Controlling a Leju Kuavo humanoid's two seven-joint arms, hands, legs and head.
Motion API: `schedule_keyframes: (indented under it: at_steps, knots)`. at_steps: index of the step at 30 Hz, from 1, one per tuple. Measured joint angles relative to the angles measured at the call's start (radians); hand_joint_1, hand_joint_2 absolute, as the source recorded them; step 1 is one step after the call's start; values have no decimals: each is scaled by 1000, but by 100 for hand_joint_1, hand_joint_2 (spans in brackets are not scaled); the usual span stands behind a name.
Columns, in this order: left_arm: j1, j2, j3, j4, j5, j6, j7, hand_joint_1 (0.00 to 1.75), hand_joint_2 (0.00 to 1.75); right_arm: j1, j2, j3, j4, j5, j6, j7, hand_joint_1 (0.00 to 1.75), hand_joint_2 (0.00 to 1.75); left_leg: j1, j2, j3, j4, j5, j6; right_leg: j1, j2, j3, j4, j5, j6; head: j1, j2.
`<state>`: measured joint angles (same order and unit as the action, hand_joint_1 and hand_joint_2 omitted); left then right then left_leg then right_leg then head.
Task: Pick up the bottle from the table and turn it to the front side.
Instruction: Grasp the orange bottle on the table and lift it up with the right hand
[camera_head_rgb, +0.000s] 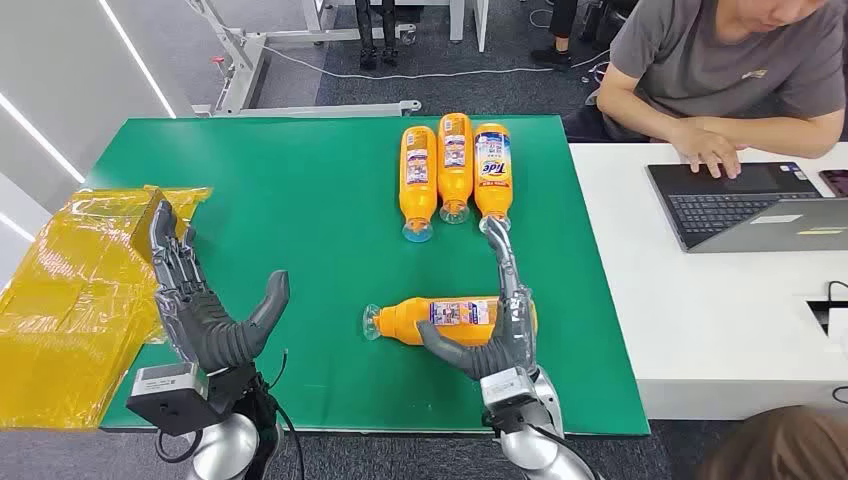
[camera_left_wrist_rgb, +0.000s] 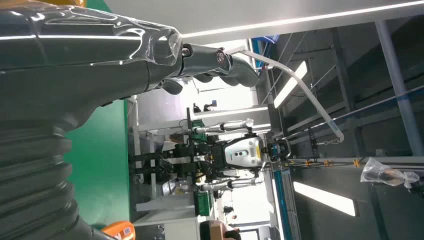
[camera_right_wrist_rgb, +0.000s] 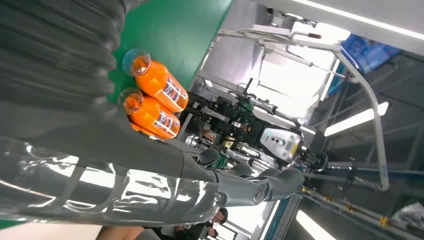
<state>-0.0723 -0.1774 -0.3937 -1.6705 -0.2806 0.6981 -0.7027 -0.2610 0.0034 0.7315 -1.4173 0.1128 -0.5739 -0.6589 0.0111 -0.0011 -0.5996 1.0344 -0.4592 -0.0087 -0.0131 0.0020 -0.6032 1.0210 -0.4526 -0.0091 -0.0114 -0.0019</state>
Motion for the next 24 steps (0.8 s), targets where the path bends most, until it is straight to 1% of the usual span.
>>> schedule_keyframes:
  at_steps: [2,4,6,8,10,12,14,18,21,24]
  knots:
    - [0,0,0,0,1,0,0,0,175,-14,-7,1,6,24,15,33,0,175,0,0,0,0,0,0,0,0,0,0,0,0,0,0]
    - [0,0,0,0,3,0,0,0,175,-44,-21,4,18,80,52,101,0,175,0,0,0,0,1,1,0,0,0,0,1,1,0,0]
    - [0,0,0,0,5,0,0,0,175,-83,-36,8,32,145,112,179,0,175,0,0,0,0,1,1,0,0,0,0,1,1,0,0]
    - [0,1,0,0,7,0,0,0,175,-131,-53,16,51,220,207,256,0,175,0,0,0,0,1,1,0,0,0,0,1,1,0,0]
    - [0,3,0,0,11,0,0,0,175,-187,-71,28,81,304,342,320,0,175,0,0,0,1,2,2,0,0,0,0,2,1,0,0]
    - [0,4,0,0,14,0,0,0,175,-244,-87,43,124,373,475,357,0,175,0,0,0,1,2,2,0,-1,0,0,2,0,0,0]
    - [0,6,0,-2,14,0,0,0,175,-298,-98,60,174,418,567,366,0,175,0,0,0,1,2,2,0,-1,0,0,2,1,0,0]
    - [1,9,0,-5,14,0,0,0,175,-392,-113,102,284,471,696,338,0,175,0,0,0,1,2,2,0,-1,0,0,2,1,0,0]
    - [1,11,0,-6,23,0,0,0,175,-451,-124,138,361,491,763,315,0,175,0,-1,0,1,2,2,0,-1,0,0,2,1,0,0]
    - [1,14,0,-6,40,0,0,0,175,-497,-140,171,431,503,810,305,0,175,0,-1,0,2,2,2,0,-1,0,0,2,1,0,0]
